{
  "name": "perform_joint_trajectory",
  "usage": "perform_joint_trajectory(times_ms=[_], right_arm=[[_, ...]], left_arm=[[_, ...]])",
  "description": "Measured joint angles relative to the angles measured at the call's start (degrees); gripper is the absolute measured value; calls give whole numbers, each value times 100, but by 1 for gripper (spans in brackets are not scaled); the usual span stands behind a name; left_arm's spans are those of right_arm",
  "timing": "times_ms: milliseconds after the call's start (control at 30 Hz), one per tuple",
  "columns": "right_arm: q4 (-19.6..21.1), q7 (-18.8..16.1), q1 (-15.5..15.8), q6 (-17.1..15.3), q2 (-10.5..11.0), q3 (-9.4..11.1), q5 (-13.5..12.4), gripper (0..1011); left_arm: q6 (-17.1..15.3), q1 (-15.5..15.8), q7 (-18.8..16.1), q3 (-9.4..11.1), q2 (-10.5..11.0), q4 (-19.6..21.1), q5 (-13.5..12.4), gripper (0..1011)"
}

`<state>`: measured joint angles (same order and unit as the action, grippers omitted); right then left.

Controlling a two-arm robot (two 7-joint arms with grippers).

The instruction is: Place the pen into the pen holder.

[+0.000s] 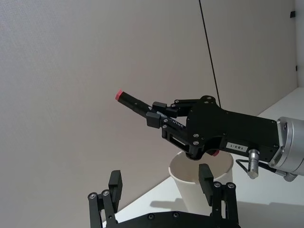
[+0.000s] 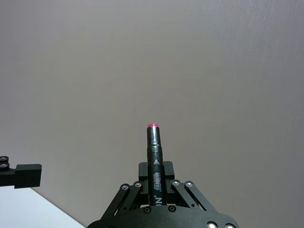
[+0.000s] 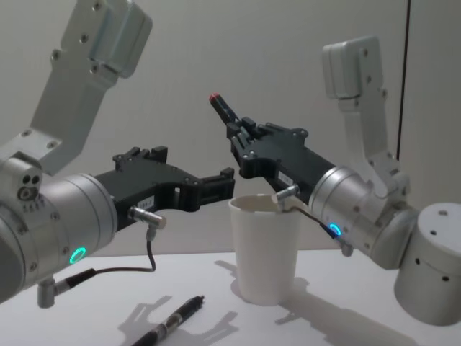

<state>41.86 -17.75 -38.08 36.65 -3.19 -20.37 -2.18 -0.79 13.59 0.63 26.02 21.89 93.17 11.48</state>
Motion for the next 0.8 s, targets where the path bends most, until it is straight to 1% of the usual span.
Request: perform_joint_trajectory(times_ms=[367, 433, 467, 533, 600, 700, 733, 767, 800], right_arm=[[-273, -22, -110, 131, -56, -8, -7, 169], [-309, -24, -124, 144, -63, -9, -9, 210], [-318, -24, -130, 148, -65, -10, -9, 252], [-337, -25, -136, 158, -69, -10, -10, 288], [-361, -26, -145, 169, -73, -10, -11, 364], [-387, -28, -155, 182, -79, -10, -12, 445], [-398, -28, -158, 185, -80, -10, -12, 503], [-403, -29, -161, 187, -82, -10, -12, 503], [-407, -29, -164, 188, -82, -10, -12, 542]], left_arm=[[0, 0, 0, 0, 0, 0, 0, 1001], [0, 0, 0, 0, 0, 0, 0, 1001], [0, 0, 0, 0, 0, 0, 0, 1001], [0, 0, 0, 0, 0, 0, 0, 1001], [0, 0, 0, 0, 0, 0, 0, 1001], [0, 0, 0, 0, 0, 0, 0, 1001], [0, 0, 0, 0, 0, 0, 0, 1001], [0, 0, 0, 0, 0, 0, 0, 1001], [0, 0, 0, 0, 0, 0, 0, 1001]])
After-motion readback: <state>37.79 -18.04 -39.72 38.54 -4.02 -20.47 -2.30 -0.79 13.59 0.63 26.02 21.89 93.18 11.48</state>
